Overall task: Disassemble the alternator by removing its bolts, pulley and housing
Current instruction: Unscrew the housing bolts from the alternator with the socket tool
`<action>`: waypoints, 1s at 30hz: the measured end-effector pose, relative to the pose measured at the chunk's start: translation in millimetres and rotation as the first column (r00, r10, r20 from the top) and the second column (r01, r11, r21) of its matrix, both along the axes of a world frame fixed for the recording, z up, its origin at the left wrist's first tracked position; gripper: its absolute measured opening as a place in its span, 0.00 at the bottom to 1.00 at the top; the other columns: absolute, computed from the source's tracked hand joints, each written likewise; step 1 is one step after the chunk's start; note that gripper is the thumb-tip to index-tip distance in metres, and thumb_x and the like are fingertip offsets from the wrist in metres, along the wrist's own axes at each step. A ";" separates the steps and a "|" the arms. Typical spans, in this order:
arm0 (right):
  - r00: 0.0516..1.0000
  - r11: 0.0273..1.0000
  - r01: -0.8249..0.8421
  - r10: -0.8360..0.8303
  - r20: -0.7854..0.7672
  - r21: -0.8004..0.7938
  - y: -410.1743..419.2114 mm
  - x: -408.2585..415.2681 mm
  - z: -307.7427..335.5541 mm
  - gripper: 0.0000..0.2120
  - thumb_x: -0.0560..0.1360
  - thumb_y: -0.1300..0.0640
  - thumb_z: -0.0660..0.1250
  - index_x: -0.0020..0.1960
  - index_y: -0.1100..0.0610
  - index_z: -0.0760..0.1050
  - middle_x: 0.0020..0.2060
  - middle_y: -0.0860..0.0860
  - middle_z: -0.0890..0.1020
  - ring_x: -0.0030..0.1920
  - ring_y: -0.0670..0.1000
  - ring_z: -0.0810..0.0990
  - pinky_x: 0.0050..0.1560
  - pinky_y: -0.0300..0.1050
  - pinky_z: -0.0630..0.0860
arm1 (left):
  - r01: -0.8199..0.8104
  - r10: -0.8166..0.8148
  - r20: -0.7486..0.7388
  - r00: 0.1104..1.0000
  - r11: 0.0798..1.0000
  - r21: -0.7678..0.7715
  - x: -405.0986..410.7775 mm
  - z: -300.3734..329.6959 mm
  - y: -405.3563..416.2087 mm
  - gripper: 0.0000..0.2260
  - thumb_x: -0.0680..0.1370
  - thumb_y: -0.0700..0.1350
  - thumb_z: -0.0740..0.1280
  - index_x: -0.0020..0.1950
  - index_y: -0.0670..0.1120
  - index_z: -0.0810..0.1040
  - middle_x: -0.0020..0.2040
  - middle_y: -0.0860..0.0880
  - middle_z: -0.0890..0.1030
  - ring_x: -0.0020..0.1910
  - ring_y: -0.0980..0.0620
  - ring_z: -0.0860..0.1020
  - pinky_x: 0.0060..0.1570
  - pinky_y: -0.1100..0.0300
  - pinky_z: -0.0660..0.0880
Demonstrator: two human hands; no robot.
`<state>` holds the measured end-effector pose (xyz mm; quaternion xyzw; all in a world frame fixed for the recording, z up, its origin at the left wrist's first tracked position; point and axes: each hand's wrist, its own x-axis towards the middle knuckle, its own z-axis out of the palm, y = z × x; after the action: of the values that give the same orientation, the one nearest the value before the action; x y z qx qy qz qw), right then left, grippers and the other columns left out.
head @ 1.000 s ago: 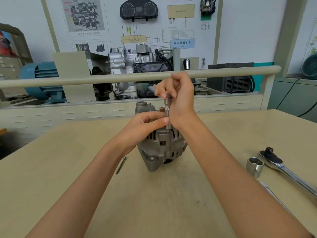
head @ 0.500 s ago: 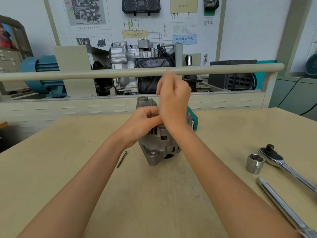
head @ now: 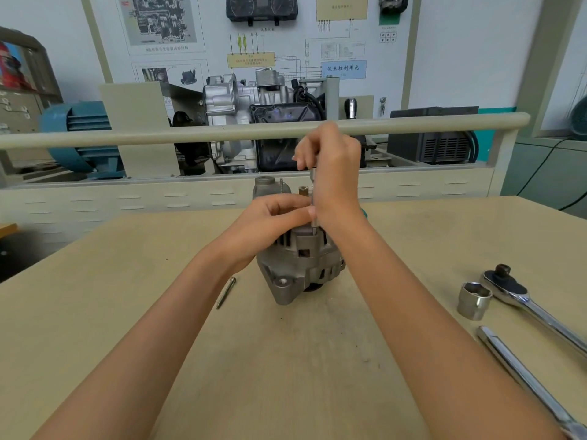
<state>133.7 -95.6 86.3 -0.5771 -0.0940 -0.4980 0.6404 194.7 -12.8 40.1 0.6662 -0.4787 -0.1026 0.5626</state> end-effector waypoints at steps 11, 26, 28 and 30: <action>0.999 0.999 -0.043 0.043 0.033 0.013 -4.0 0.1 -5.8 0.15 0.68 0.60 0.54 0.23 0.56 0.64 0.22 0.50 0.68 0.30 0.49 0.69 0.40 0.41 0.71 | -0.007 0.007 0.008 1.000 1.000 0.007 -0.9 0.4 -0.2 0.10 0.69 0.51 0.69 0.48 0.50 0.82 0.45 0.54 0.85 0.47 0.56 0.82 0.50 0.64 0.77; 0.889 0.825 0.422 -0.458 -0.007 -0.375 6.2 -2.3 -9.7 0.13 0.69 0.57 0.56 0.27 0.61 0.67 0.26 0.49 0.69 0.35 0.49 0.68 0.43 0.43 0.65 | -0.026 0.025 0.023 0.999 1.000 0.005 -1.4 -1.0 0.6 0.10 0.77 0.36 0.66 0.43 0.50 0.81 0.37 0.57 0.84 0.39 0.63 0.81 0.40 0.71 0.74; 0.987 0.974 0.128 -0.144 -0.074 -0.190 -1.9 -7.9 -3.2 0.15 0.68 0.59 0.56 0.24 0.60 0.67 0.21 0.48 0.69 0.29 0.46 0.68 0.37 0.38 0.67 | -0.021 0.021 0.018 1.000 1.000 0.022 -2.1 0.1 0.0 0.04 0.75 0.45 0.69 0.48 0.52 0.82 0.44 0.57 0.85 0.46 0.61 0.82 0.44 0.70 0.75; 0.982 0.982 -0.186 0.187 -0.018 0.035 -12.3 -8.4 0.8 0.20 0.73 0.62 0.54 0.23 0.57 0.66 0.20 0.49 0.69 0.27 0.47 0.69 0.38 0.37 0.71 | -0.006 0.006 0.008 1.000 1.000 0.025 -2.1 0.5 0.1 0.12 0.71 0.52 0.69 0.53 0.53 0.82 0.49 0.57 0.85 0.50 0.60 0.82 0.47 0.70 0.75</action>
<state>125.3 -108.0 87.2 -0.5605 -0.1325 -0.4311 0.6946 192.5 -12.7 40.6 0.6749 -0.4777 -0.1041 0.5527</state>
